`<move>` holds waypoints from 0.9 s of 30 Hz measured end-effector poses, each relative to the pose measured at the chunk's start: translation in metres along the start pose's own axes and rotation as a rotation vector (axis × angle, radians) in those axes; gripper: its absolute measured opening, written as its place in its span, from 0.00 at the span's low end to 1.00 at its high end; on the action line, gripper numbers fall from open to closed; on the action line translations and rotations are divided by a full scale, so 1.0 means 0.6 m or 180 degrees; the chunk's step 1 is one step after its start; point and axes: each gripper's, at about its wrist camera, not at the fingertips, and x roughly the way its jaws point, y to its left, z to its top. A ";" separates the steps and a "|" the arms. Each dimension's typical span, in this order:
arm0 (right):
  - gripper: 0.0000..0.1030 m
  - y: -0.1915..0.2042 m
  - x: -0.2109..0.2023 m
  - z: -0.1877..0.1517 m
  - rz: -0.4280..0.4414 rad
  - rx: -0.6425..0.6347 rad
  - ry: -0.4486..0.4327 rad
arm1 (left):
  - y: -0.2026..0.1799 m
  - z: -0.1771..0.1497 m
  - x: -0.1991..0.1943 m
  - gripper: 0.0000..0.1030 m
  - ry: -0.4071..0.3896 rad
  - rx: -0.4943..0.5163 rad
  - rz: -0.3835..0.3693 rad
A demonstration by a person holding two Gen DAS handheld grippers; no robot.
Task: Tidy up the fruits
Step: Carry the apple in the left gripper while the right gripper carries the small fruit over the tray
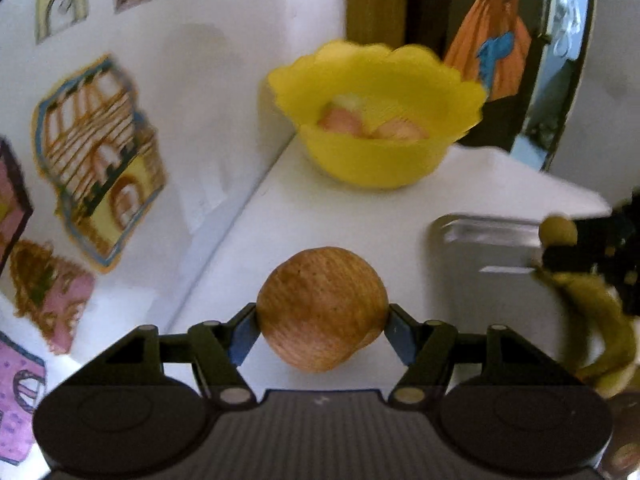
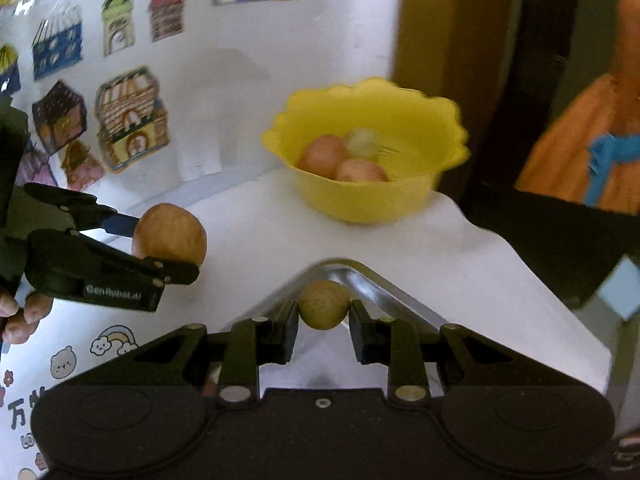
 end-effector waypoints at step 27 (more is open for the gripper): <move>0.29 -0.044 -0.056 -0.095 -0.0215 0.0625 -0.0100 | -0.137 0.017 0.017 0.69 0.0337 0.0010 -0.0311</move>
